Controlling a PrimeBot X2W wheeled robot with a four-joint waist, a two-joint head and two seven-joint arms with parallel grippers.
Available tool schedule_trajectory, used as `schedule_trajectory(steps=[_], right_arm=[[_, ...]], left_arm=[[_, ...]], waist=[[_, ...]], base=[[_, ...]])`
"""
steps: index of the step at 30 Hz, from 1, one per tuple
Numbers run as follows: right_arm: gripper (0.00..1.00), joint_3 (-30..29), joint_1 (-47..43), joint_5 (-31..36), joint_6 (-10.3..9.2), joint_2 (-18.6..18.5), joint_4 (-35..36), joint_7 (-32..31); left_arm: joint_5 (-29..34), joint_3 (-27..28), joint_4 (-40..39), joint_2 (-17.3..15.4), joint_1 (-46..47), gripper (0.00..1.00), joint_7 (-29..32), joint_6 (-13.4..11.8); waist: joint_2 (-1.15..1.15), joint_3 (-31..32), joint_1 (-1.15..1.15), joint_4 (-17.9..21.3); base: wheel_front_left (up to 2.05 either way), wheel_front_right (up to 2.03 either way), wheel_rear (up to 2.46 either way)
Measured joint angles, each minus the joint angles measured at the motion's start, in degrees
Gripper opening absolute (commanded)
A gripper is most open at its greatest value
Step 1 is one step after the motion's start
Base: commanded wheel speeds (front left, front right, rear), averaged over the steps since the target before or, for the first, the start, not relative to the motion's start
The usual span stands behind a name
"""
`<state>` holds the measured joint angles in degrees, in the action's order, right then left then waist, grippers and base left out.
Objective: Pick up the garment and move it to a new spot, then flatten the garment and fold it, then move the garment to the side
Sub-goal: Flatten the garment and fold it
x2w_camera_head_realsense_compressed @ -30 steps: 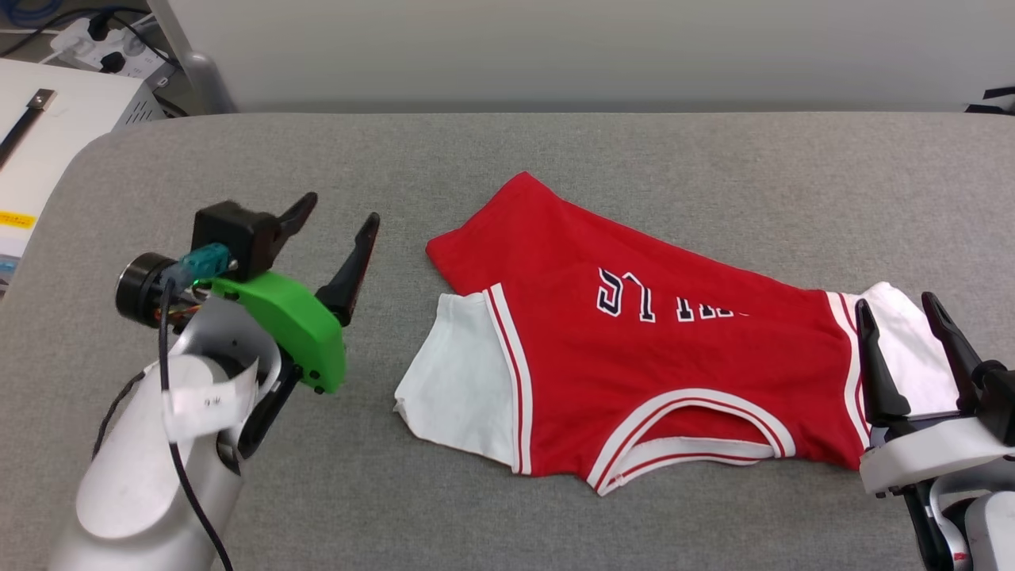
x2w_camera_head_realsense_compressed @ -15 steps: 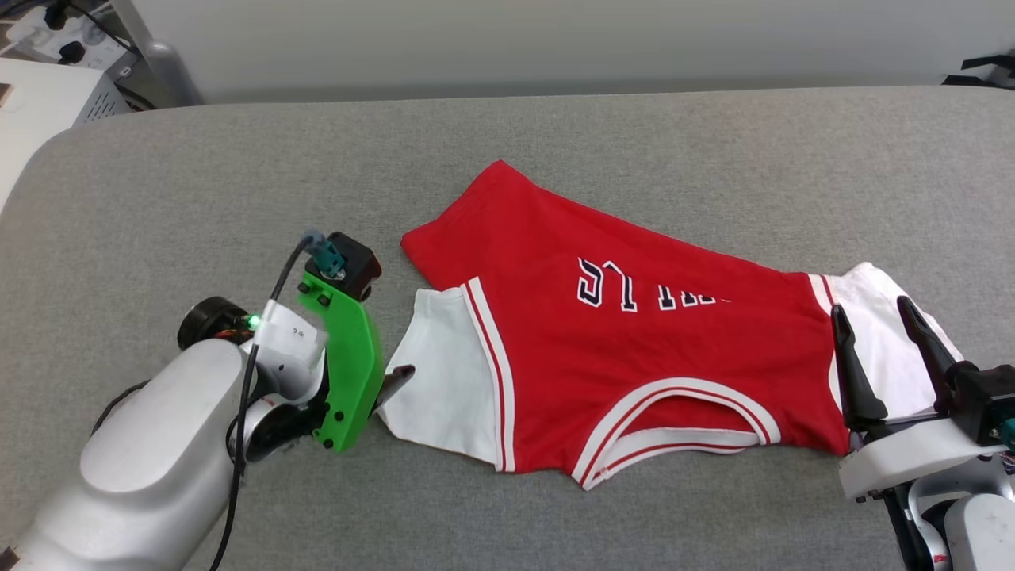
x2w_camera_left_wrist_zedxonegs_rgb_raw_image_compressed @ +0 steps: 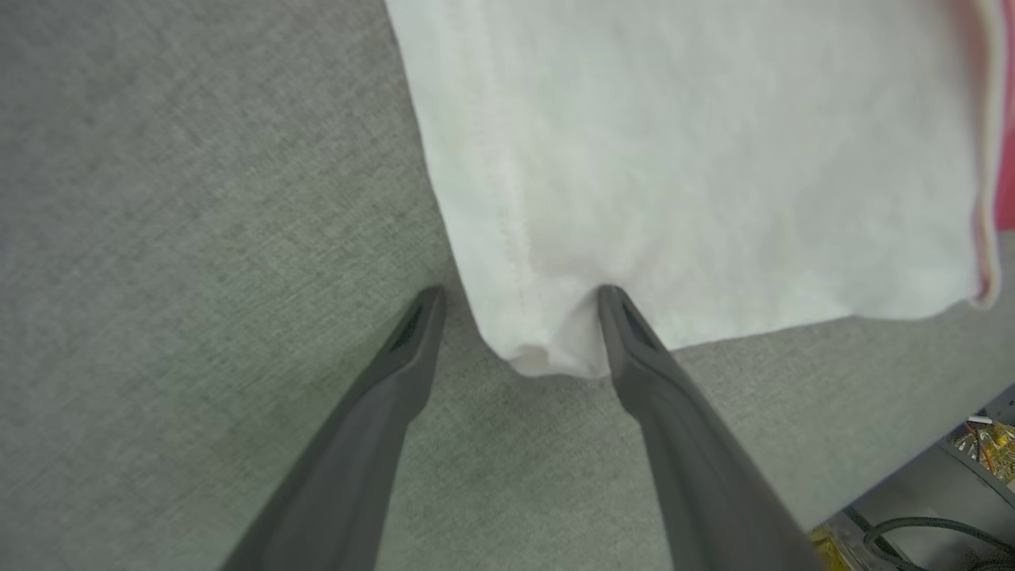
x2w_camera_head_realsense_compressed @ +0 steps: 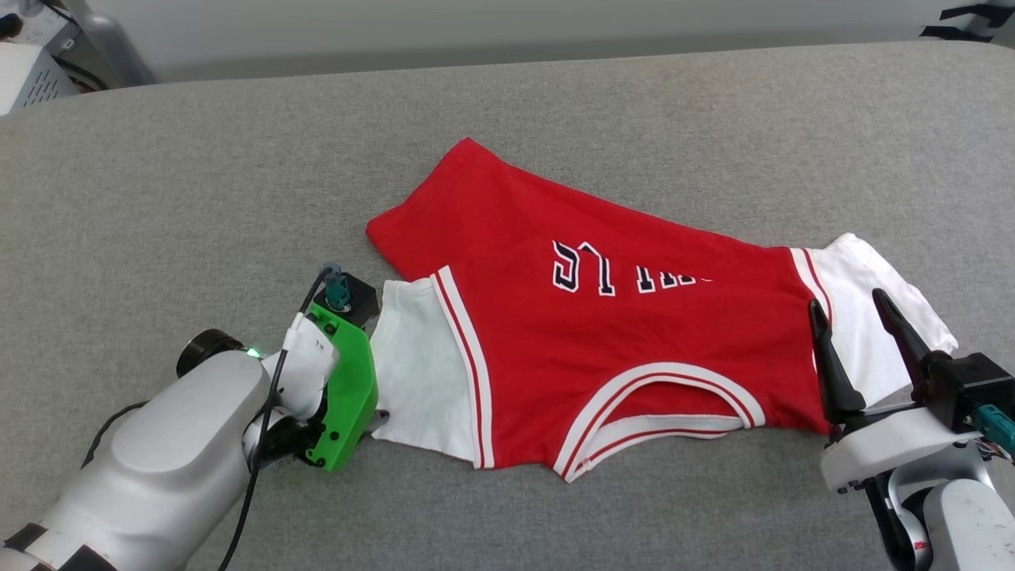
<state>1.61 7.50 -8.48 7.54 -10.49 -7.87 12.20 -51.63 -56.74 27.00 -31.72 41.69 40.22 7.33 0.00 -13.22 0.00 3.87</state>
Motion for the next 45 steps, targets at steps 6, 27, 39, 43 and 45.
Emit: schedule_trajectory(steps=[6,27,39,43,45], right_arm=[[1.0,0.0,0.1,-0.3,0.0,-0.2,-1.6,0.7],[1.0,-1.0,4.2,-3.2,0.0,-15.0,1.5,-7.2],[1.0,15.3,8.4,-26.0,0.0,-32.3,11.9,-45.4],[1.0,18.8,9.6,-29.9,0.0,-34.6,12.2,-54.1],[1.0,20.2,9.9,-30.5,0.0,-35.0,11.3,-56.2]], left_arm=[[-2.0,-4.8,0.7,-1.1,2.5,0.0,-1.3,0.0],[-8.5,4.1,-5.8,-15.0,-0.7,0.0,-27.6,-3.0],[-8.2,4.9,-15.6,-17.5,-4.0,0.0,-29.9,-8.6],[-7.5,5.0,-17.4,-17.8,-4.0,0.0,-30.4,-9.2],[-7.3,5.1,-18.1,-17.8,-4.0,0.0,-30.7,-9.6]], waist=[[0.0,0.0,0.0,0.5],[0.0,4.7,0.0,-2.1],[0.0,3.3,0.0,-2.9],[0.0,2.3,0.0,-3.0],[0.0,1.6,0.0,-3.2]], base=[[0.0,0.0,0.0],[0.0,0.0,0.0],[0.0,0.0,0.0],[0.0,0.0,0.0],[0.0,0.0,0.0]])
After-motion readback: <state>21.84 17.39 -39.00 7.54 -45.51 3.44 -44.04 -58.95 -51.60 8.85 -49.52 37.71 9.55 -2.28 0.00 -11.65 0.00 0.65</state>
